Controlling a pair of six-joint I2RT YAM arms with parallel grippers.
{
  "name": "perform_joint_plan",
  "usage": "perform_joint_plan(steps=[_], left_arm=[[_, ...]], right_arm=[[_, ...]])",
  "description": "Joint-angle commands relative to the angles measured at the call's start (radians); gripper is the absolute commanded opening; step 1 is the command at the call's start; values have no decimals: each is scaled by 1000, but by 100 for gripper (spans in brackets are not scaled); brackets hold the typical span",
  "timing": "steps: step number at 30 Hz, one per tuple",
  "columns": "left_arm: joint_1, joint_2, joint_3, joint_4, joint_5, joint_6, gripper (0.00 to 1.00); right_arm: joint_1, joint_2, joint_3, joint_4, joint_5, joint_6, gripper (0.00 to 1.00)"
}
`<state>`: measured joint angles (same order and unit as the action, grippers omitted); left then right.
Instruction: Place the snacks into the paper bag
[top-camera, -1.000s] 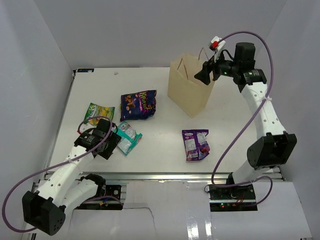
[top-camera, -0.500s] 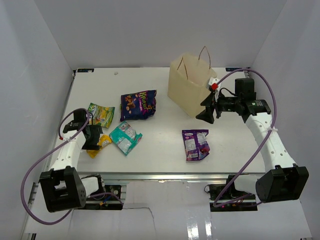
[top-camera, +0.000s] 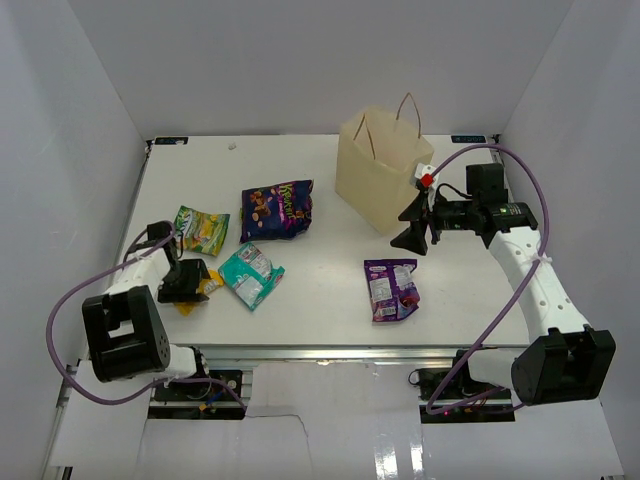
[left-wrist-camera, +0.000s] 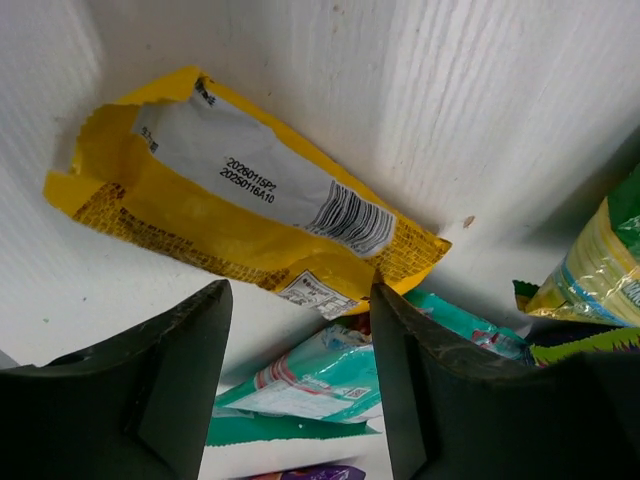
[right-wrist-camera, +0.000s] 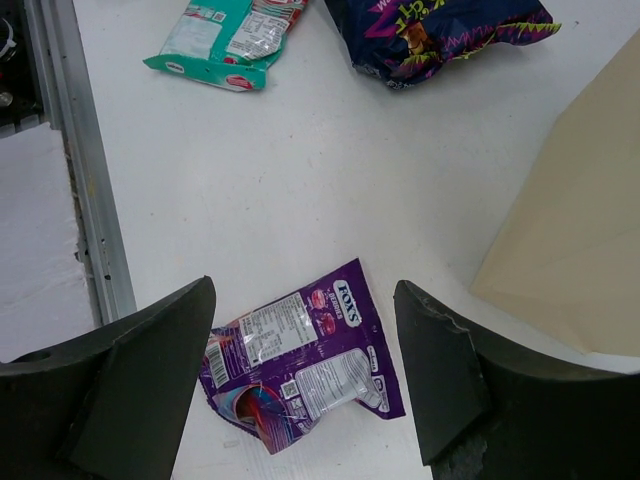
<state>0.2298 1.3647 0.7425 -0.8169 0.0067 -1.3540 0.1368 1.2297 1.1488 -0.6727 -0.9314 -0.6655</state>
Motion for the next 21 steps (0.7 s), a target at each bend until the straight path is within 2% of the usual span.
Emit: perform_joint_plan(steps=[1,6,9,10,12,13,15,16,18,21], left_arm=[[23,57,0,13,-40,15,66],[48,131,1,51,-53,73,55],[49,114,1,68,-50,110,35],[49,102,1,71,-51,122,31],[49,56,6,73,-54,179,25],[49,34,9,74,-54,205,18],[49,-49,12,76,-44,280,13],[49,-87,15,79,-37,311,6],[48,-198,17,93,-8,399,3],[43,-350,8,152,99,543,0]], right_arm=[[-6,-1,0,7,-44,-6,78],[-6,-1,9,2,-44,-3,78],[-6,-7,15,-16,-61,-16,78],[-6,-7,17,-30,-67,-26,78],[-5,-9,23,-48,-92,-45,78],[-5,-9,26,-63,-101,-58,78],[-3,-7,38,-122,-142,-118,78],[0,-6,43,-146,-158,-143,78],[24,4,54,-212,-179,-205,78],[102,20,55,-226,-156,-195,77]])
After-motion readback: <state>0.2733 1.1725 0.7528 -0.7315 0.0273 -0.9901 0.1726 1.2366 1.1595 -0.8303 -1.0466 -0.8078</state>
